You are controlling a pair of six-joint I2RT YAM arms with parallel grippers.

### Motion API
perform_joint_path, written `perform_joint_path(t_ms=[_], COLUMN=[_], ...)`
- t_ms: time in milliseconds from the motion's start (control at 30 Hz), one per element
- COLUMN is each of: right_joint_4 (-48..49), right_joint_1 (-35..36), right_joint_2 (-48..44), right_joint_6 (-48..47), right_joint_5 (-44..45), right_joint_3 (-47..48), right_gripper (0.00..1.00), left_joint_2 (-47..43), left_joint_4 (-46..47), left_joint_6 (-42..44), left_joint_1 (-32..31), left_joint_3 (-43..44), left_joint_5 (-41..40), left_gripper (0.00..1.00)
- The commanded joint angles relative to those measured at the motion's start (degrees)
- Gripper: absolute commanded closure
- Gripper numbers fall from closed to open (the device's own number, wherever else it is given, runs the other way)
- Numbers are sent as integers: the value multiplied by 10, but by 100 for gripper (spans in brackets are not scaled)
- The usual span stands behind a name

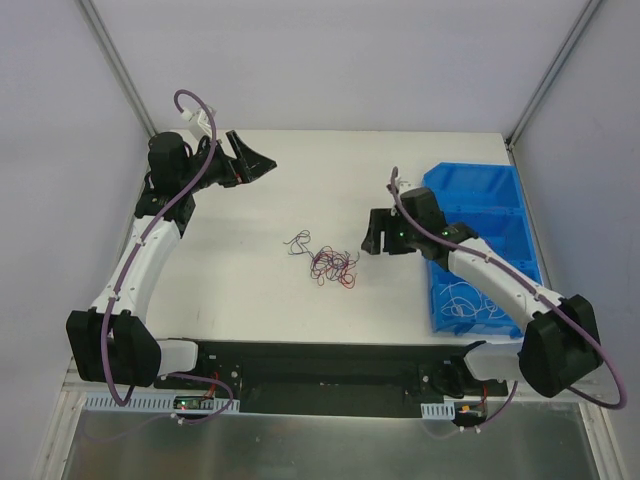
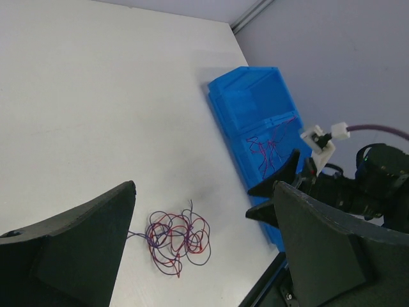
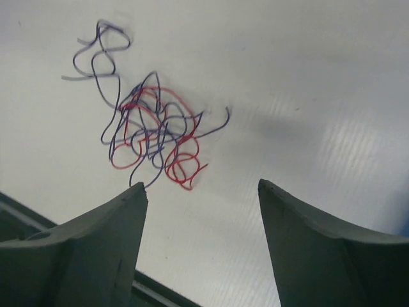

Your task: Untangle the cables

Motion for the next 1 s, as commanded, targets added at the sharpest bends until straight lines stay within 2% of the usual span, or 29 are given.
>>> perform_joint_path(t_ms=[0,100,267,367,400,500,667,733,900,967], right_joint_4=[67,78,94,104,111,127,137,146,163,162], right_joint_1=[40,52,78,86,87,93,93,94,98,98], right_joint_2=[9,48,100,125,133,148,162,171,142,105], right_joint_6=[30,27,15,19,22,20,16,19,31,33], right_joint_5=[-26,-64,-83,-83,-88,-91,-79,-92,-99,-95], right_joint_3=[-31,-23,-5,4,5,10,12,13,-4,-18], right_gripper=[32,44,42,45,48,68,64,66,92,96], left_joint_2=[-4,-1,6,11,13,16,32,36,18,-2], left_joint_4=[25,27,42,46,47,46,33,25,-4,-9], left_joint_6=[-7,-5,-11,-21,-23,-22,-39,-44,-37,-25], left_joint_1=[7,7,7,6,3,-11,-49,-68,-120,-148], left_joint_3=[15,14,13,23,27,45,97,116,119,87], left_joint_5=[17,19,35,46,52,50,51,45,27,10], left_gripper=[13,12,12,12,12,13,13,13,13,13])
